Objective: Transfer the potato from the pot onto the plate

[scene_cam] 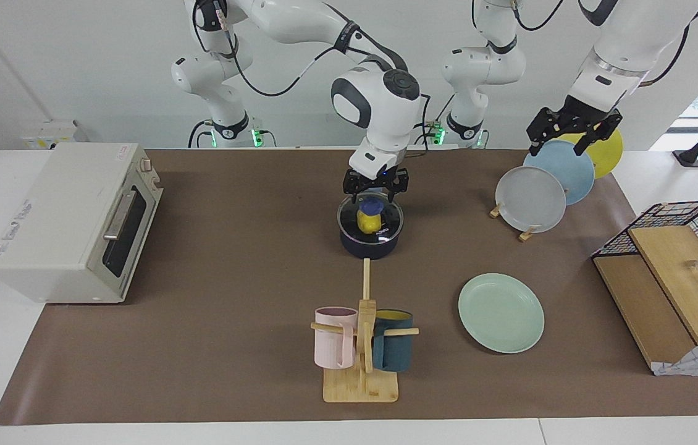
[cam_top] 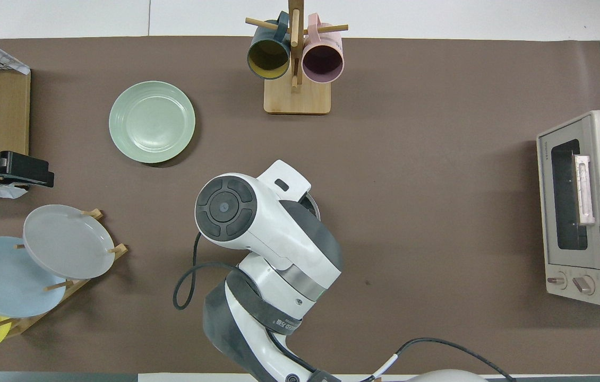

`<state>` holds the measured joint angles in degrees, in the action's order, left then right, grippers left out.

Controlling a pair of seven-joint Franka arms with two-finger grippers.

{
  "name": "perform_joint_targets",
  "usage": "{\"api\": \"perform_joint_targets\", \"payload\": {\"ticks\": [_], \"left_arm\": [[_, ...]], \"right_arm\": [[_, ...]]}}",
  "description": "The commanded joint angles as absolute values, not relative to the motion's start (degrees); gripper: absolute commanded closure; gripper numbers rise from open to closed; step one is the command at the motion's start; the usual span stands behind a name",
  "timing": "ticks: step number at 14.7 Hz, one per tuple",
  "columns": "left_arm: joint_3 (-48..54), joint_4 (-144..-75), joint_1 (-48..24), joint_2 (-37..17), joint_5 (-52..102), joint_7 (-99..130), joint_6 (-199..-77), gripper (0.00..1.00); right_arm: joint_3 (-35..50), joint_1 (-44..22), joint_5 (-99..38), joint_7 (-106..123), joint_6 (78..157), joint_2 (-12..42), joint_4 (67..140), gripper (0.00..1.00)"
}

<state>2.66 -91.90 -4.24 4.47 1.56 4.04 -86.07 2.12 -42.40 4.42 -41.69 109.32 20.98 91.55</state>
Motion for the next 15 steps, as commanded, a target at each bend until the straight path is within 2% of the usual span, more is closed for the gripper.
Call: {"api": "perform_joint_targets", "payload": {"ticks": [1,3,6,8,11,13,15], "left_arm": [[2.3,-93.4,-4.4,6.1,0.7,4.0,-85.9,0.0],[2.3,-93.4,-4.4,6.1,0.7,4.3,-85.9,0.0],[2.3,-93.5,-4.4,6.2,0.7,4.4,-85.8,0.0],[2.3,-93.5,-4.4,6.2,0.7,4.4,-86.0,0.0],[2.3,-93.5,-4.3,6.2,0.7,4.0,-86.0,0.0],[2.3,-93.5,-4.6,6.1,0.7,4.3,-85.8,0.0],[2.3,-93.5,-4.9,6.2,0.7,4.5,-85.9,0.0]], "right_arm": [[2.4,-42.1,4.2,-41.7,113.8,18.5,96.6,0.0],[2.4,-42.0,4.2,-41.1,114.9,18.0,98.0,0.04],[2.4,-41.9,4.2,-40.9,116.8,18.0,98.4,0.05],[2.4,-42.0,4.3,-41.0,116.9,18.0,98.4,0.1],[2.4,-42.0,4.6,-40.4,116.9,18.0,98.4,0.28],[2.4,-41.9,4.6,-39.6,116.9,18.0,98.4,0.48],[2.4,-41.9,4.7,-39.2,116.9,18.0,98.4,0.73]]}}
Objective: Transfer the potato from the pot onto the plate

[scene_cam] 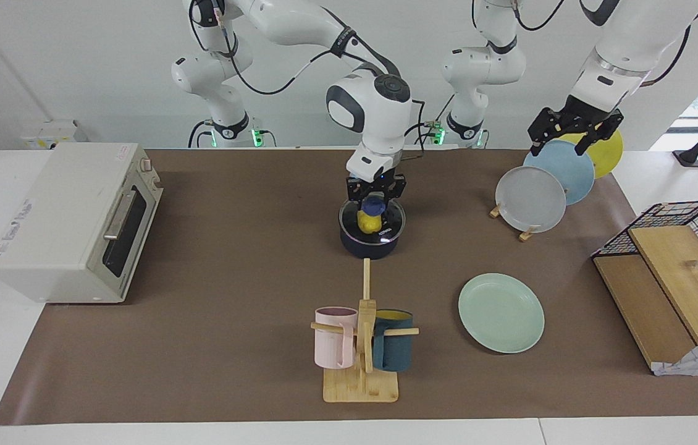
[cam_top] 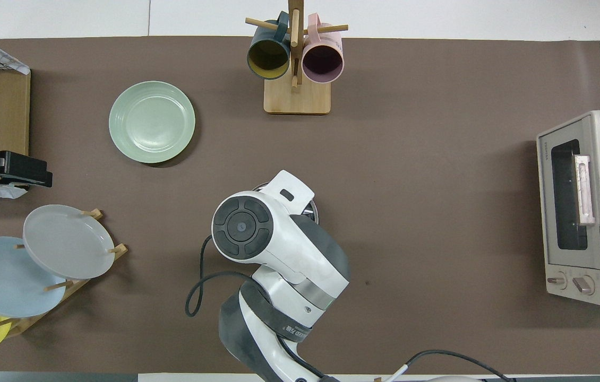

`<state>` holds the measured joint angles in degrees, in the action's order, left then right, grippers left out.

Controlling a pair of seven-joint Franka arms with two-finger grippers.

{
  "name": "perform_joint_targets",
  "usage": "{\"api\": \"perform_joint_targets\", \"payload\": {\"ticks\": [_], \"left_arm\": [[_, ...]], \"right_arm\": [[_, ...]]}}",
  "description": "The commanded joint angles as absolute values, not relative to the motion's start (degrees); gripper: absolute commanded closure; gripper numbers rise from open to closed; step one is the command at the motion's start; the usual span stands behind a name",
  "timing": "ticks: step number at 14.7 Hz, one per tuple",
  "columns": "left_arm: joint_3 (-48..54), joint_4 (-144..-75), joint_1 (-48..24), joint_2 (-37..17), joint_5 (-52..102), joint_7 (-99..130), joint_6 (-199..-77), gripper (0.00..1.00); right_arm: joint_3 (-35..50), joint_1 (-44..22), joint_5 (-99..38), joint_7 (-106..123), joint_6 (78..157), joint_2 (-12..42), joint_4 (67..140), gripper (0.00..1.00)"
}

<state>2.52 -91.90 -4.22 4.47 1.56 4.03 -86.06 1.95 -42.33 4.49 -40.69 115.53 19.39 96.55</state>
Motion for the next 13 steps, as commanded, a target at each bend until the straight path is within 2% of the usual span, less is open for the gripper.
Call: {"api": "perform_joint_targets", "payload": {"ticks": [1,7,11,13], "left_arm": [[2.4,-93.5,-4.9,6.2,0.7,4.4,-85.9,0.0],[2.5,-93.6,-6.5,6.2,1.1,4.6,-85.9,0.0],[2.5,-95.1,-8.8,6.6,1.4,5.0,-86.5,0.0],[2.6,-96.9,-12.4,6.6,1.4,10.8,-88.1,0.0]], "right_arm": [[2.4,-41.7,4.7,-39.1,116.8,17.9,98.2,0.8],[2.0,-36.0,4.6,-31.5,114.1,14.7,96.5,0.8],[2.0,-28.6,4.5,-19.4,114.2,14.4,96.8,0.8],[2.0,-24.9,4.6,-13.8,113.6,13.7,96.9,0.8]]}}
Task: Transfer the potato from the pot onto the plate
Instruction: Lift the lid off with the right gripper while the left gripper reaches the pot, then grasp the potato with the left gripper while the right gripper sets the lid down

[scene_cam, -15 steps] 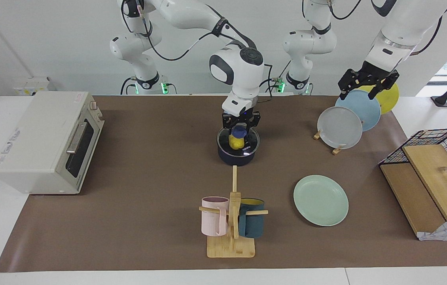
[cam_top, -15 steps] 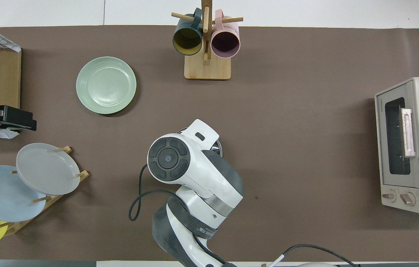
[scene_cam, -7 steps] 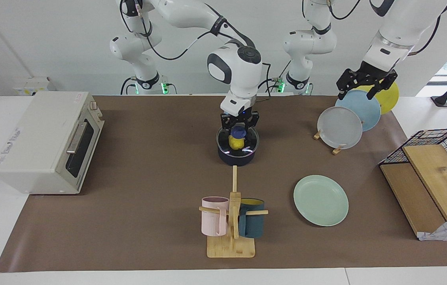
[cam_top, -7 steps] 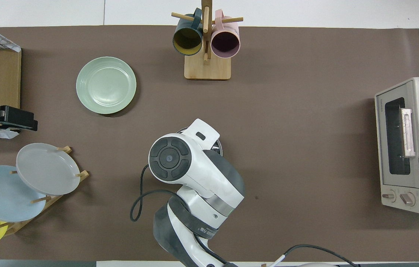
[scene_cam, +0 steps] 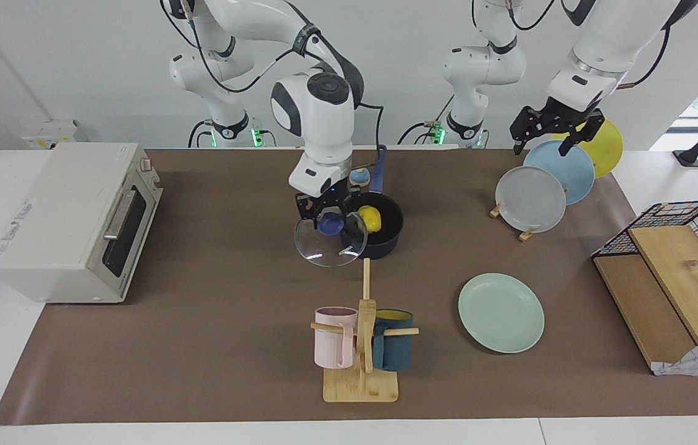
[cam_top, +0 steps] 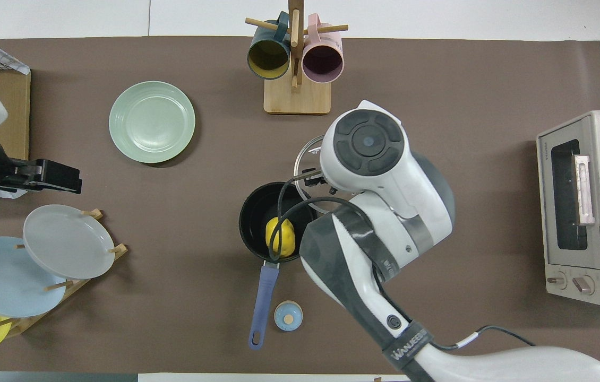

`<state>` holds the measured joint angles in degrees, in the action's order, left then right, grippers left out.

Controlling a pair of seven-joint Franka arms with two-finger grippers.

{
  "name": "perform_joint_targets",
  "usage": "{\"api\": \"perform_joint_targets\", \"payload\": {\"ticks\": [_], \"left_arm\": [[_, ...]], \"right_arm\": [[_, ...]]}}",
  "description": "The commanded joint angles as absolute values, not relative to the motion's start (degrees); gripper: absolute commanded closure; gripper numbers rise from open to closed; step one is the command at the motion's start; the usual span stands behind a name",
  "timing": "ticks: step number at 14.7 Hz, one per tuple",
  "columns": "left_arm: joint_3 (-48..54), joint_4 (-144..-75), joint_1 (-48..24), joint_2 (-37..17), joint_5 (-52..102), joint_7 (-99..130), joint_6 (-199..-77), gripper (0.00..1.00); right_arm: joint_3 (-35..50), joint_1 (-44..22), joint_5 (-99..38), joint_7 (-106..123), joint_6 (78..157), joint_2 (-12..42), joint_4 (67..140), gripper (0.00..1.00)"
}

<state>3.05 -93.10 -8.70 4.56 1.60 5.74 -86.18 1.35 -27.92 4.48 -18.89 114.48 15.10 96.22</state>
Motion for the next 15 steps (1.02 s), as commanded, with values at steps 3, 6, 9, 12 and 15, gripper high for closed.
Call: {"api": "perform_joint_targets", "payload": {"ticks": [3,6,9,12,15], "left_arm": [[2.7,-105.6,-21.8,6.9,1.8,26.2,-97.7,0.0],[2.6,-114.3,-30.4,5.1,2.9,37.4,-110.7,0.0],[2.5,-117.9,-37.8,-4.0,2.9,45.9,-123.5,0.0],[2.5,-118.7,-39.8,-7.5,2.9,48.4,-127.7,0.0],[2.6,-119.6,-40.3,-8.4,2.9,49.2,-129.2,0.0]], "right_arm": [[2.0,-19.6,4.4,-6.4,114.7,12.7,100.3,0.8],[2.0,-13.5,4.1,-1.1,118.6,10.1,107.8,0.8],[2.0,-8.5,4.0,7.9,131.5,8.3,117.7,0.8],[1.9,-5.6,4.0,10.4,133.3,8.2,120.2,0.8],[1.9,-4.7,4.0,10.2,137.0,9.0,122.2,0.8]]}}
